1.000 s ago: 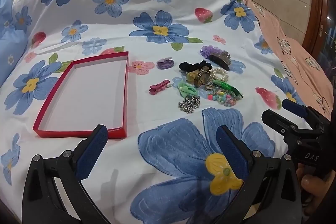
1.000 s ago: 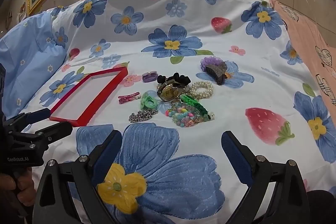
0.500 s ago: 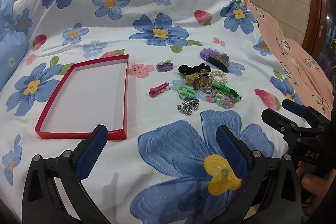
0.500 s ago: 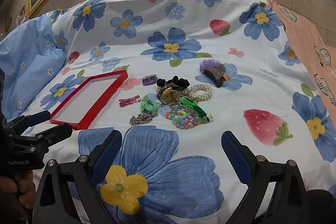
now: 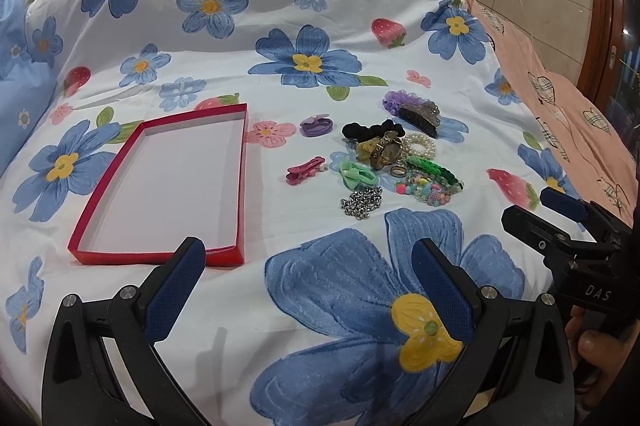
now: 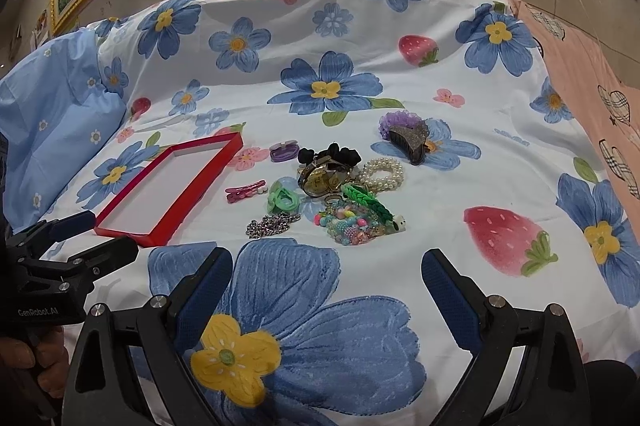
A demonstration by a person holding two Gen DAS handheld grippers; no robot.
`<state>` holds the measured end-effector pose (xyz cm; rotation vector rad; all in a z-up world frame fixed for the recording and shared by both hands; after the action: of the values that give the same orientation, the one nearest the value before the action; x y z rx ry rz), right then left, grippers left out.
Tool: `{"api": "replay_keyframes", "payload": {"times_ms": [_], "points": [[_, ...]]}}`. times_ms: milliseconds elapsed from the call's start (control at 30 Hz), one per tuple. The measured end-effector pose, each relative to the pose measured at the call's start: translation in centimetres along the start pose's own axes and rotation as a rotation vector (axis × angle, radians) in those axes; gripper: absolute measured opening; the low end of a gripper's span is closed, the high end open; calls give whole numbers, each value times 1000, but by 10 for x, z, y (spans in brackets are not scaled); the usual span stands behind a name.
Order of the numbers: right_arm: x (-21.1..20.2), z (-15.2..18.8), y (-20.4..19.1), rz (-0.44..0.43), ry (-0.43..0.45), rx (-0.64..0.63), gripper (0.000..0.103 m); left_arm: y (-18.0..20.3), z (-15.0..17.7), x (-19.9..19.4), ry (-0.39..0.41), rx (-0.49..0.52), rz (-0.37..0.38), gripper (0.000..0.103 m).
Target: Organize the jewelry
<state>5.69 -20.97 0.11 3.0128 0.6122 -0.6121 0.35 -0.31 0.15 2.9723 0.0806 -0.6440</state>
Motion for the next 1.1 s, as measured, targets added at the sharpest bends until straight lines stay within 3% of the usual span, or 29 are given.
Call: {"api": "replay_keyframes", "payload": {"times_ms": [467, 500, 1100], "points": [[1, 0, 0, -5, 1, 6, 97, -16, -1, 3, 0, 1, 1, 103], [1, 0, 0, -6, 0, 6, 97, -2, 3, 1, 4, 5, -3, 103], [15, -1, 2, -21, -22, 28, 97, -4, 6, 24, -46, -13, 28, 103]]}}
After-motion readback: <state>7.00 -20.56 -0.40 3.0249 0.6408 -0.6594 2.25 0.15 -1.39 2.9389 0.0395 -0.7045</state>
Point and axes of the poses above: each gripper's, at about its wrist camera, not at the fingertips, and x roughly the way its jaws point, y to its right, z to its underside, the point moved 2 cm from there along x, roughly the way its jaws point, and after that the axes turned 15 degrees about y, right-handed, at the moved point
